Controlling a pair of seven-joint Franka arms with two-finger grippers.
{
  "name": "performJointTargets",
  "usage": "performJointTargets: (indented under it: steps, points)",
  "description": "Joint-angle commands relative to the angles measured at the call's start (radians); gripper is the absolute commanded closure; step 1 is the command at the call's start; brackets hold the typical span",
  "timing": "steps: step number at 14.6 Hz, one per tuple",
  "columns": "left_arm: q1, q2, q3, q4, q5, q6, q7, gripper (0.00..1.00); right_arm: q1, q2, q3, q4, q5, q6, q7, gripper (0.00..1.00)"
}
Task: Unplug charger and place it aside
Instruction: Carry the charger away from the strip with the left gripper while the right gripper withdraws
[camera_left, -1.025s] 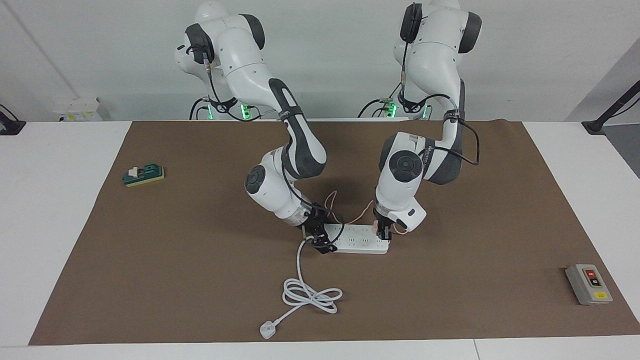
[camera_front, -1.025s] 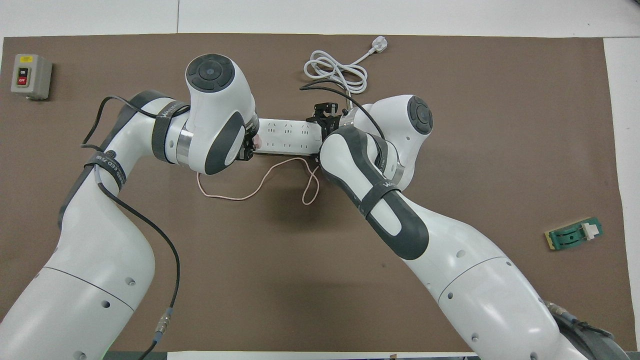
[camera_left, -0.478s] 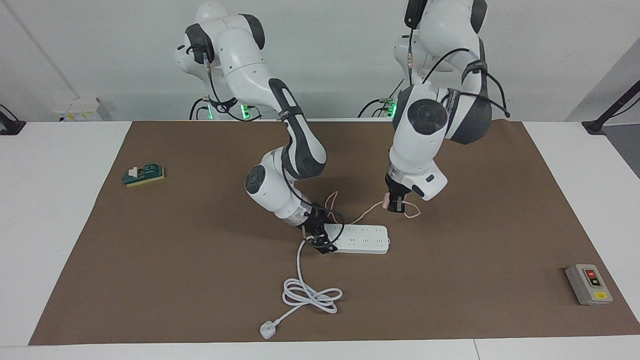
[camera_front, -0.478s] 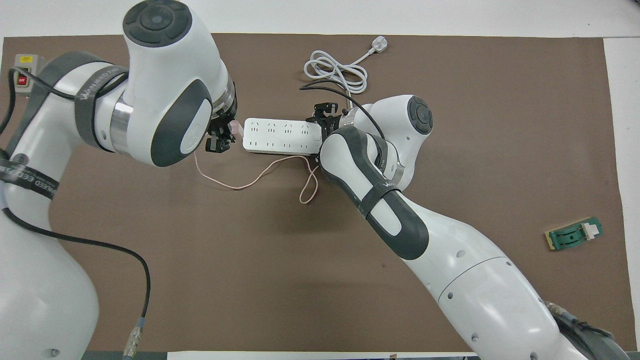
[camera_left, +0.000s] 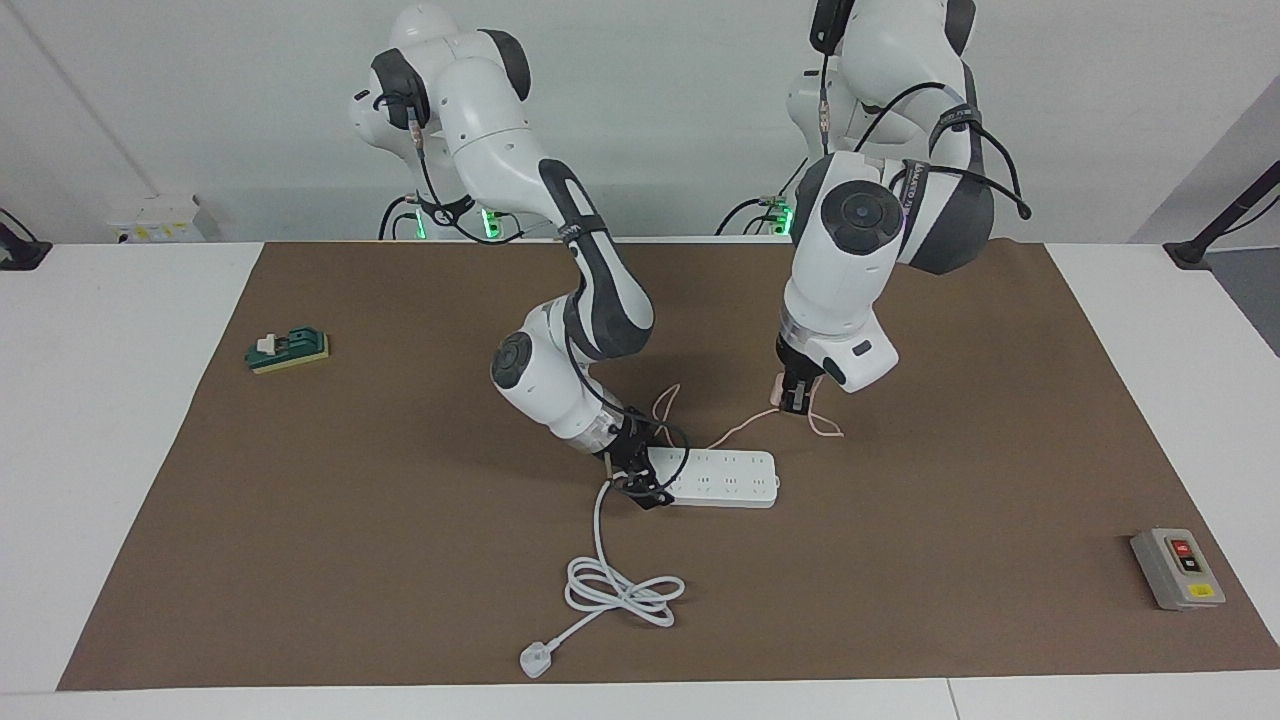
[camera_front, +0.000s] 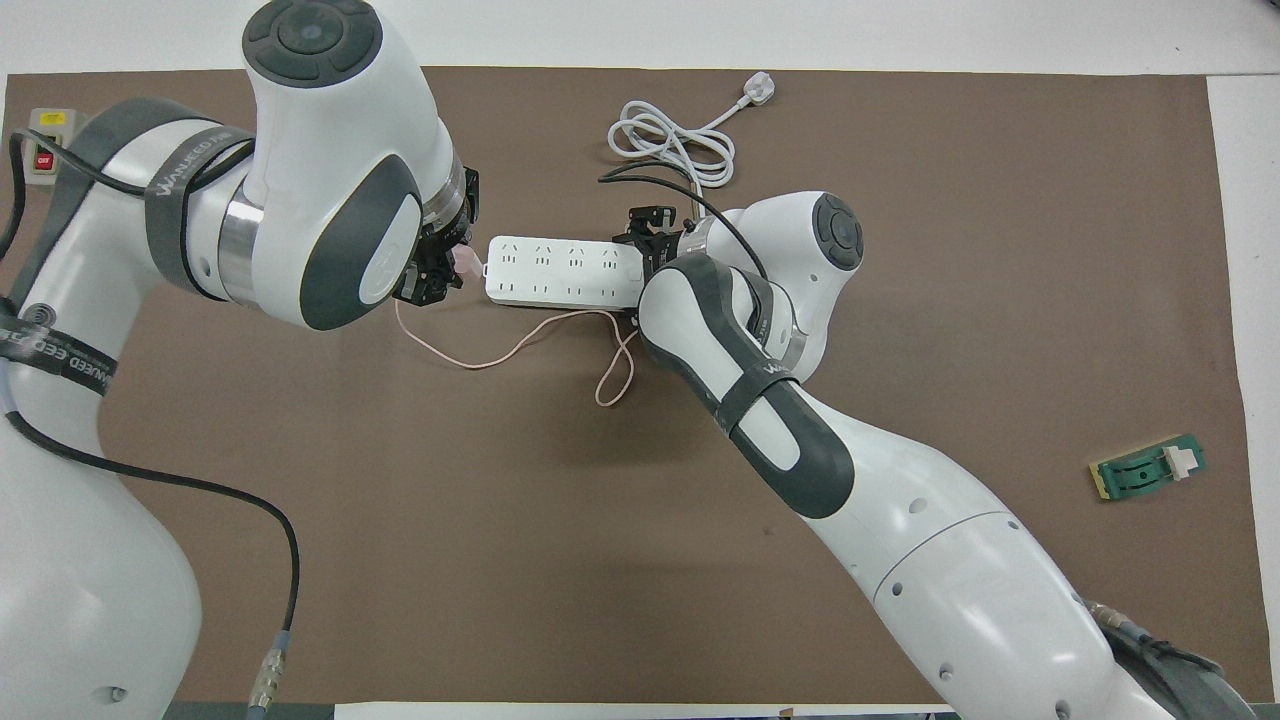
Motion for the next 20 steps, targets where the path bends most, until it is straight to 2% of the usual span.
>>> performJointTargets:
  steps: [1,6,8,12,14,17,20]
  points:
    - [0.029,-0.011,0.006,0.007,0.013,0.018,0.199,1.00,-0.013,0.006,0.001,0.028,-0.034,-0.006,-0.034,0.00]
    - [0.138,-0.064,0.007,-0.009,0.008,0.007,0.575,1.00,-0.036,-0.061,-0.005,0.031,-0.149,-0.040,-0.032,0.00]
    - [0.214,-0.106,0.007,-0.011,0.002,-0.046,0.778,1.00,-0.047,-0.102,-0.006,0.031,-0.235,-0.067,-0.032,0.00]
    - [0.375,-0.167,0.003,-0.058,-0.055,-0.040,1.111,1.00,-0.076,-0.184,-0.007,0.031,-0.384,-0.129,-0.032,0.00]
    - [0.455,-0.195,0.006,-0.113,-0.142,0.018,1.382,1.00,-0.100,-0.246,-0.008,0.031,-0.480,-0.210,-0.037,0.00]
    - [0.549,-0.207,0.006,-0.186,-0.260,0.058,1.650,1.00,-0.142,-0.364,-0.005,0.028,-0.649,-0.331,-0.052,0.00]
    - [0.639,-0.207,0.006,-0.255,-0.421,0.059,1.904,1.00,-0.217,-0.438,-0.005,0.028,-0.688,-0.469,-0.205,0.00]
